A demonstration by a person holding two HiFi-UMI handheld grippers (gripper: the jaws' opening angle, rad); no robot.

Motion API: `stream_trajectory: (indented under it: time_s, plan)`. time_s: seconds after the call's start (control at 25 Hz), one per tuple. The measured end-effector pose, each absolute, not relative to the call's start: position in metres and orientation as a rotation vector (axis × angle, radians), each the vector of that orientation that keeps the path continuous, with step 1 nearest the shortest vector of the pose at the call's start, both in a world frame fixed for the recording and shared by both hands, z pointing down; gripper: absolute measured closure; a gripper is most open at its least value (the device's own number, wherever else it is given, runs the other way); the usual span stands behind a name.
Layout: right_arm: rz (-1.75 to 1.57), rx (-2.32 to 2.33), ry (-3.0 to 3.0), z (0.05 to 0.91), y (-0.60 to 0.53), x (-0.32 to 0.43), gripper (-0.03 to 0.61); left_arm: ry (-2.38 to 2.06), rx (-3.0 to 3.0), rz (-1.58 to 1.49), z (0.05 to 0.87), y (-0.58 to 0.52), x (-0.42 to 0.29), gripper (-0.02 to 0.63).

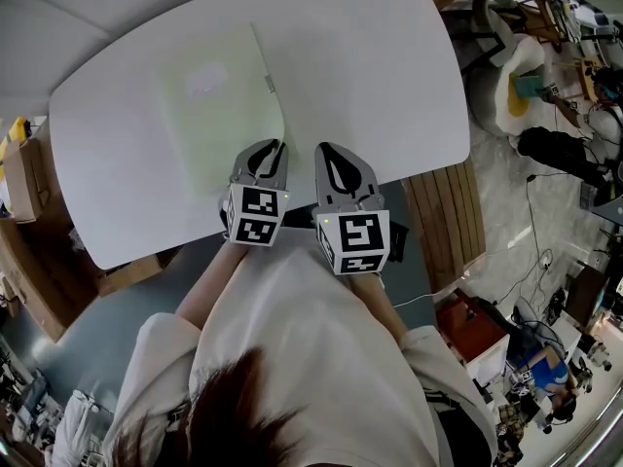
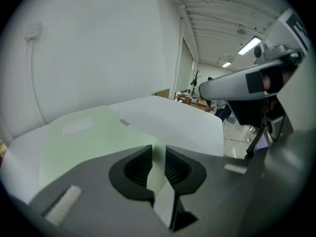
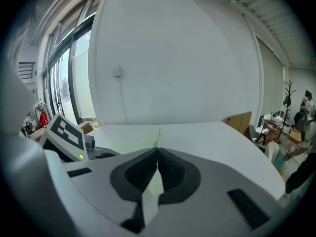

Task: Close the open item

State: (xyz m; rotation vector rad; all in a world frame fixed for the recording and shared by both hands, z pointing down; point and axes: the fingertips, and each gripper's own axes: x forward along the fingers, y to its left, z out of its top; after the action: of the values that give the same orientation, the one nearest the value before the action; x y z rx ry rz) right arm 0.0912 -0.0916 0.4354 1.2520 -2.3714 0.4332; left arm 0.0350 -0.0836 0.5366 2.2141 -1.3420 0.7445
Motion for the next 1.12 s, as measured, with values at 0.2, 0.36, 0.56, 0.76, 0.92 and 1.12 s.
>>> stream_trajectory:
  time_s: [0.2,0.36,0.56,0.76,0.92,1.12]
  plan:
    - [0.435,1.256,-2.369,0.435,-0.091,0.091,0.569,-1.313,2.203,0.765,0.544,-0.083,0.036,0.56]
    - [0.433,1.255,-2.371,0.434,-0.091,0.09,0.569,-1.289,2.198,0.801,0.554,-0.083,0.04,0.551]
    - [0.431,1.247,-2.375,0.434,-0.091,0.09,0.569,-1.277,2.197,0.849,0.559,-0.084,0.044,0.543]
    - [0.425,1.237,-2.381,0.433,-0.089,0.086,0.568,-1.27,2.193,0.882,0.561,-0.084,0.044,0.535]
    - [0.418,1.23,-2.388,0.432,-0.088,0.082,0.569,-1.279,2.198,0.894,0.562,-0.083,0.044,0.529]
    - [0.411,1.232,-2.392,0.43,-0.088,0.082,0.568,-1.203,2.257,0.913,0.562,-0.076,0.055,0.455]
